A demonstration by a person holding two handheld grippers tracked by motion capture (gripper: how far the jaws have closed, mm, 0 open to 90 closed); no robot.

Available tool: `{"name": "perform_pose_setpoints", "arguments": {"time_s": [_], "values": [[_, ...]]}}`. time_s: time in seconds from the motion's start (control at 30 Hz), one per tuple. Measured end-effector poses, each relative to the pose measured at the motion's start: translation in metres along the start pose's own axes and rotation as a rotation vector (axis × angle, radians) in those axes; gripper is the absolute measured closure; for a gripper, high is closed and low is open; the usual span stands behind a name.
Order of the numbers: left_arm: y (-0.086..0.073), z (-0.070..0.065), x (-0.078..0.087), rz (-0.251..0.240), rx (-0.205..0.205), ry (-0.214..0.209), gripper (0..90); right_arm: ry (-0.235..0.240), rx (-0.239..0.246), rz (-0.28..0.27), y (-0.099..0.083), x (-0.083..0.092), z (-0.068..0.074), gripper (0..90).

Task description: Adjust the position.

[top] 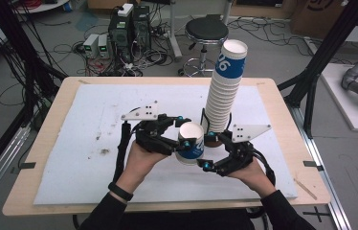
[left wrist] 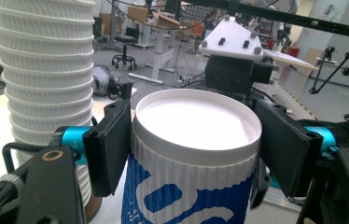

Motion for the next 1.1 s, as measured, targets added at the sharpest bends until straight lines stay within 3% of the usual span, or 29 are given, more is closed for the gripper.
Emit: {"name": "perform_pose_setpoints", "arguments": {"time_s": [0.17,0.4,0.67,0.77,0.83,0.97,1.0,1.03,1.1], "values": [[-0.001,-0.002,-0.004,-0.013,0.008,-0.017,29.8,-0.015,-0.012,0.003,-0.001,-0.005,0.000,14.9],[-0.003,-0.004,-0.010,-0.013,0.010,-0.039,29.8,0.000,-0.022,0.005,-0.002,-0.009,0.002,14.9],[-0.006,-0.003,-0.013,0.001,0.016,-0.047,29.8,0.019,0.003,0.040,-0.004,-0.012,0.002,19.5],[-0.005,-0.003,-0.011,0.028,0.030,-0.050,27.5,0.028,0.013,0.052,-0.005,-0.011,0.000,21.8],[-0.005,-0.002,-0.011,0.074,0.059,-0.058,24.8,0.027,0.016,0.058,-0.005,-0.011,0.000,21.8],[-0.004,-0.003,-0.009,0.176,0.045,-0.013,20.2,0.036,0.043,0.109,-0.006,-0.011,0.000,23.3],[-0.004,-0.003,-0.009,0.176,0.045,-0.013,20.1,0.036,0.043,0.109,-0.006,-0.011,0.000,23.3],[-0.003,-0.003,-0.008,0.218,0.031,0.008,20.1,0.047,0.040,0.137,-0.006,-0.011,0.000,23.5],[-0.002,-0.004,-0.007,0.230,0.026,0.016,19.8,0.046,0.041,0.150,-0.006,-0.012,0.001,23.5]]}}
Point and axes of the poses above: each handheld gripper's, and its own axes: x roughly backward along the jaws, y roughly out of its top, z roughly to its left, the point moved 3 cm from there along -x, roughly forward along the jaws, and after that the axes turned 7 degrees about x, right-handed, at the moved point
